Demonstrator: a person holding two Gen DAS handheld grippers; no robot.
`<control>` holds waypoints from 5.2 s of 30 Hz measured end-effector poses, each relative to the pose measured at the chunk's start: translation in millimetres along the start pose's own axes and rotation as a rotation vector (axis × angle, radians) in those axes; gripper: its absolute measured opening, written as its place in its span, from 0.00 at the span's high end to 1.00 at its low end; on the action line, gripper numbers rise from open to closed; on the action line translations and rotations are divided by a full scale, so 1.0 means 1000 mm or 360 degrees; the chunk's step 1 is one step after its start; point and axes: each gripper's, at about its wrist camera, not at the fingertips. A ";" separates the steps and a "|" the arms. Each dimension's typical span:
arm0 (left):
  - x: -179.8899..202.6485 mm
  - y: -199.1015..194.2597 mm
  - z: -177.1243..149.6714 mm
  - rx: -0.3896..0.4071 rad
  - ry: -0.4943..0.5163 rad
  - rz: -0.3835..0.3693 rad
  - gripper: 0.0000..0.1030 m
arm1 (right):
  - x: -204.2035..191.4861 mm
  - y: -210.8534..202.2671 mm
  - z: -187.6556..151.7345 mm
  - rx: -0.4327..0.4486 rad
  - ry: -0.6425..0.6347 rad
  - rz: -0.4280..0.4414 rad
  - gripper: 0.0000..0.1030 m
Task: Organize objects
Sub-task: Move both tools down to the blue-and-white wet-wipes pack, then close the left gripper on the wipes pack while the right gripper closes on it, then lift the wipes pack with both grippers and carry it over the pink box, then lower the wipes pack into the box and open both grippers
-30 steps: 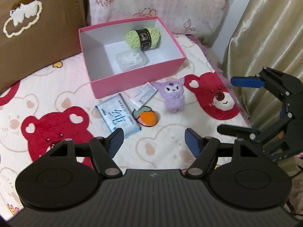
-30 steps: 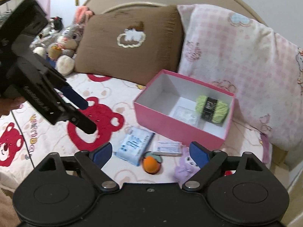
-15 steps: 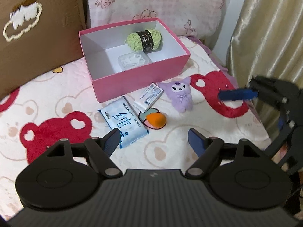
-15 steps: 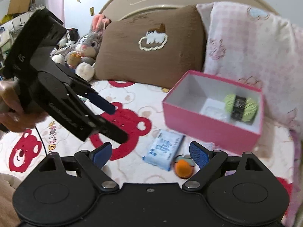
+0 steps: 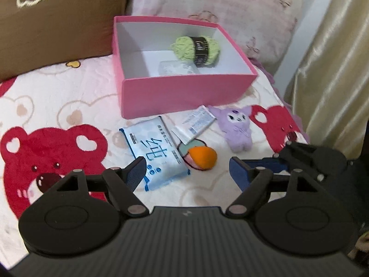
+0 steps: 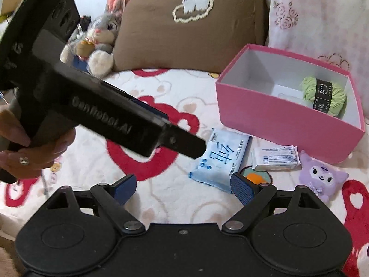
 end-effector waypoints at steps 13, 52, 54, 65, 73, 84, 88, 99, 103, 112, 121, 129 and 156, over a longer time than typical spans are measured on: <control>-0.035 0.060 -0.029 0.0001 -0.0228 -0.0012 0.18 | 0.011 0.062 -0.030 0.0088 0.0112 -0.0063 0.12; -0.062 0.086 -0.069 -0.0078 -0.0556 0.0059 0.65 | 0.030 0.098 -0.031 -0.0062 0.0285 -0.0030 0.23; -0.063 0.091 -0.066 -0.0074 -0.0557 0.0058 0.66 | 0.034 0.097 -0.032 -0.0035 0.0317 0.0003 0.22; -0.058 0.099 -0.057 -0.0115 -0.0579 0.0080 0.77 | 0.020 0.108 -0.041 0.0033 0.0102 -0.0170 0.18; -0.046 0.101 -0.057 -0.0121 -0.0527 0.0083 0.77 | 0.022 0.103 -0.040 0.0047 0.0127 -0.0050 0.16; -0.028 0.097 -0.056 -0.0135 -0.0454 0.0087 0.78 | 0.024 0.096 -0.040 0.0020 0.0125 -0.0048 0.16; -0.019 0.091 -0.055 -0.0120 -0.0419 0.0080 0.78 | 0.025 0.087 -0.039 0.0015 0.0139 -0.0055 0.22; 0.009 0.053 -0.044 -0.0037 -0.0311 0.0016 0.77 | 0.024 0.043 -0.031 0.0043 0.0255 0.0000 0.23; 0.023 0.036 -0.040 -0.0018 -0.0252 0.0009 0.76 | 0.017 0.025 -0.028 0.0058 0.0243 -0.0023 0.23; 0.043 0.003 -0.037 -0.0066 -0.0191 -0.0064 0.76 | -0.002 -0.013 -0.026 0.0006 0.0257 -0.0070 0.23; 0.065 -0.047 -0.002 0.0013 -0.0005 -0.0012 0.76 | -0.016 -0.058 0.003 0.0099 0.0228 -0.0055 0.23; 0.059 -0.068 0.045 0.0075 0.0034 0.0032 0.75 | -0.016 -0.069 0.047 0.0200 0.0186 -0.0058 0.23; -0.057 0.087 0.181 -0.0207 -0.0210 0.0158 0.75 | 0.084 0.075 0.170 0.0119 0.0313 -0.0014 0.24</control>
Point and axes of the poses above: each gripper's, at about its wrist camera, not at the fingertips, and y roughly the way its jaws point, x to its right, z to its top, and after that the axes turned 12 degrees about y, right-handed
